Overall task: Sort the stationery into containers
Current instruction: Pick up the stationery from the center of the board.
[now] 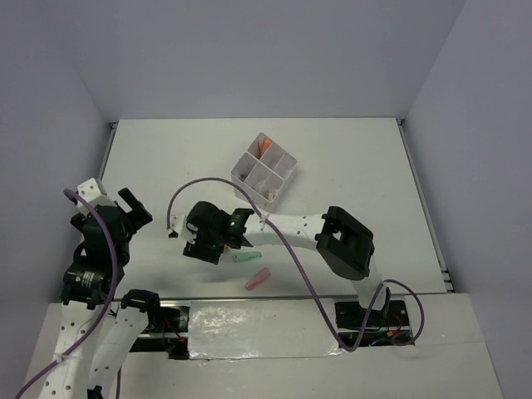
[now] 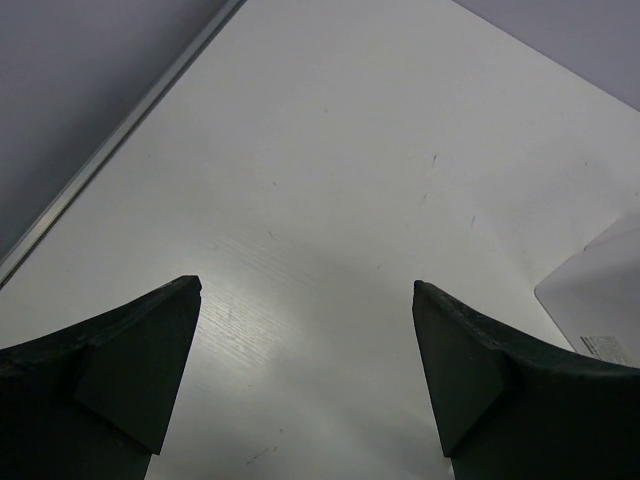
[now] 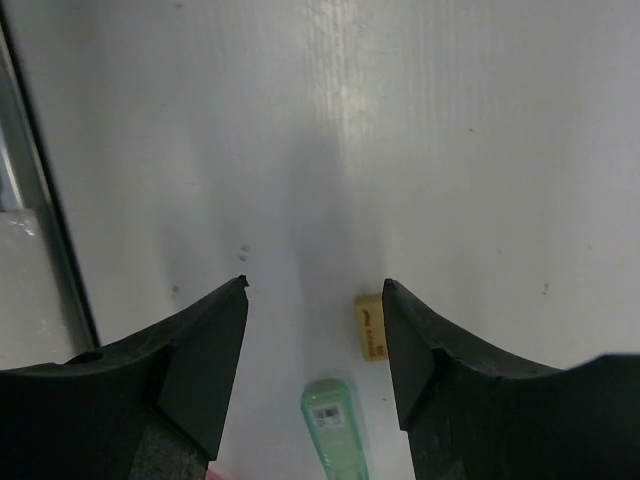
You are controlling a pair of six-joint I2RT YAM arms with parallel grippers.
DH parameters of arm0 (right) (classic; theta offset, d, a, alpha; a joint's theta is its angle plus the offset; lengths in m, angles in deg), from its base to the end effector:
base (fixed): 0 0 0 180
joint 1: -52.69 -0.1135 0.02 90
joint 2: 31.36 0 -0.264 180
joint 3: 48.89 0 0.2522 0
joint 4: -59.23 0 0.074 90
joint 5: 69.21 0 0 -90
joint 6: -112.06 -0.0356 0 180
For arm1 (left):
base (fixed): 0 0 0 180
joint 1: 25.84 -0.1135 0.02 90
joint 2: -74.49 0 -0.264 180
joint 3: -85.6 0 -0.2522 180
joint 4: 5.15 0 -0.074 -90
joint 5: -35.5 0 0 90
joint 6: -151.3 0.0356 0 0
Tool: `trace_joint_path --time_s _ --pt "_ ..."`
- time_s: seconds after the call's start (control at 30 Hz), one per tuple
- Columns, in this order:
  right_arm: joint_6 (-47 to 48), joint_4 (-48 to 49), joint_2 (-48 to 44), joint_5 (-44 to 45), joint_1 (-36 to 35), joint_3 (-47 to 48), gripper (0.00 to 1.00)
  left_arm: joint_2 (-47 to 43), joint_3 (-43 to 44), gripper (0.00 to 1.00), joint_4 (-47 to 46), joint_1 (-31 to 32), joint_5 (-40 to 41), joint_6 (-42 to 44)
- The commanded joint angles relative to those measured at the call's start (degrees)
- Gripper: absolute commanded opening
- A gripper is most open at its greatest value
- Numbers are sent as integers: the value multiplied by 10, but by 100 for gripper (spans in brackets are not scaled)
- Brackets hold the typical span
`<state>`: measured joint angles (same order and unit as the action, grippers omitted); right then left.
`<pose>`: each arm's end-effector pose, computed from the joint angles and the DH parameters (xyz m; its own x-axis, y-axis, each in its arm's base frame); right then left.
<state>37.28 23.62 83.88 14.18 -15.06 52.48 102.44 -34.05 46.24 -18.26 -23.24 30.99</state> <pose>0.1660 0.4166 0.2087 -0.0289 -0.7595 -0.6499 -0.9900 0.1114 -0.0861 0.1001 0.0053 0.3384 -0.0899 -0.4232 -0.9015 -0.4853 0.8091 -0.3314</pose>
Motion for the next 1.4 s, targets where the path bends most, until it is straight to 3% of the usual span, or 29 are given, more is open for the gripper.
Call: trace_joint_path --time_s 0.0,0.43,0.73,0.87,1.03,1.13,1.17,1.23,1.37 --pt "32 -5 -10 17 13 7 64 12 9 99 -25 -3 -23 10" --pt "57 -14 42 93 17 -2 66 25 -2 99 -57 -3 -113 46" --pt "65 8 61 69 39 -15 66 28 -5 99 -69 -3 -145 56" --pt "60 -7 63 32 42 -17 45 27 -4 99 -69 -3 -147 57" --pt "56 -27 51 13 41 -36 34 24 -6 99 -70 -3 -150 59" --pt "52 -8 27 4 42 -54 21 22 -6 99 -71 -3 -151 59" --pt "48 -1 22 5 40 -56 10 22 -6 99 -71 -3 -151 60" --pt "23 38 5 33 41 -59 0 23 -6 99 -71 -3 -151 60" --pt "-15 129 -98 36 49 -88 0 22 -6 99 -72 -3 -152 60"
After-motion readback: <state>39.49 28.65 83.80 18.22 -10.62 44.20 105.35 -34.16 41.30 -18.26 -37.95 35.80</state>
